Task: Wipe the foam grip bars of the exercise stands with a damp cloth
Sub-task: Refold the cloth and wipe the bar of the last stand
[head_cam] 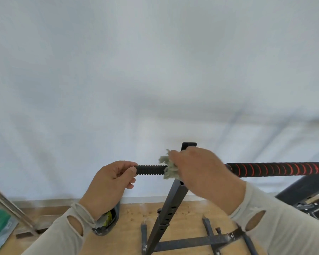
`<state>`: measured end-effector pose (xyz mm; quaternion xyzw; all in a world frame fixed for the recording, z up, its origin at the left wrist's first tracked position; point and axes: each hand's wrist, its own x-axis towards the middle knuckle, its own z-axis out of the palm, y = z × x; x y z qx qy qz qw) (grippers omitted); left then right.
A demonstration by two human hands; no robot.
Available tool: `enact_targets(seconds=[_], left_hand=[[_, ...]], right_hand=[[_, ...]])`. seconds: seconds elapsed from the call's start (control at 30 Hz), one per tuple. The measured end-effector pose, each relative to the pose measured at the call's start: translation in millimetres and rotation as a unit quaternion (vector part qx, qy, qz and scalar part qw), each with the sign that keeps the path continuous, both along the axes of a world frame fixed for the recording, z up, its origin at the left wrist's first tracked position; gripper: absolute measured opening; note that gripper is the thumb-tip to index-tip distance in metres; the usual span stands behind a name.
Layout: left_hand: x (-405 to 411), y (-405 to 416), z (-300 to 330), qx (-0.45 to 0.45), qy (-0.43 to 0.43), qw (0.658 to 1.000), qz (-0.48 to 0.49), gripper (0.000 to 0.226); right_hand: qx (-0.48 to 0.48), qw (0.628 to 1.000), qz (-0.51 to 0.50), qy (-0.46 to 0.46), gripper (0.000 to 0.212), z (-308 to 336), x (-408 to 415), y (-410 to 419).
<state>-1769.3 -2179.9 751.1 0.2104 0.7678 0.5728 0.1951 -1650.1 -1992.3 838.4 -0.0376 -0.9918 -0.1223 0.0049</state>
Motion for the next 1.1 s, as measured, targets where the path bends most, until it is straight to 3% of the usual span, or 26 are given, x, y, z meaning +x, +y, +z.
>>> enact_targets(seconds=[0.13, 0.27, 0.4, 0.53, 0.73, 0.9, 1.1], left_hand=[[7.5, 2.6, 2.5, 0.018, 0.016, 0.999, 0.024, 0.016], [13.5, 2.5, 4.6, 0.039, 0.006, 0.999, 0.027, 0.014], [12.7, -1.2, 3.4, 0.031, 0.011, 0.999, 0.023, 0.018], [11.9, -5.3, 4.7, 0.038, -0.004, 0.999, 0.013, 0.013], [13.1, -9.1, -1.5, 0.029, 0.009, 0.999, 0.015, 0.018], [15.2, -6.6, -2.7, 0.020, 0.030, 0.999, 0.013, 0.019], [19.9, -8.1, -2.7, 0.044, 0.023, 0.999, 0.008, 0.012]], right_hand=[[-0.003, 1.000, -0.008, -0.021, 0.025, 5.9, -4.4, -4.2], [-0.098, 0.994, -0.014, 0.041, 0.024, -10.4, -28.3, -35.3], [-0.193, 0.980, -0.001, 0.045, 0.021, -20.9, -49.0, -64.2], [-0.180, 0.983, 0.031, 0.023, 0.011, -13.8, -39.5, -44.4], [-0.017, 0.998, 0.000, -0.058, 0.025, 7.0, 9.1, 12.1], [-0.004, 0.999, -0.008, -0.041, 0.018, 7.1, 6.6, -16.6], [-0.200, 0.976, -0.046, 0.067, 0.013, -11.7, -29.8, -72.2]])
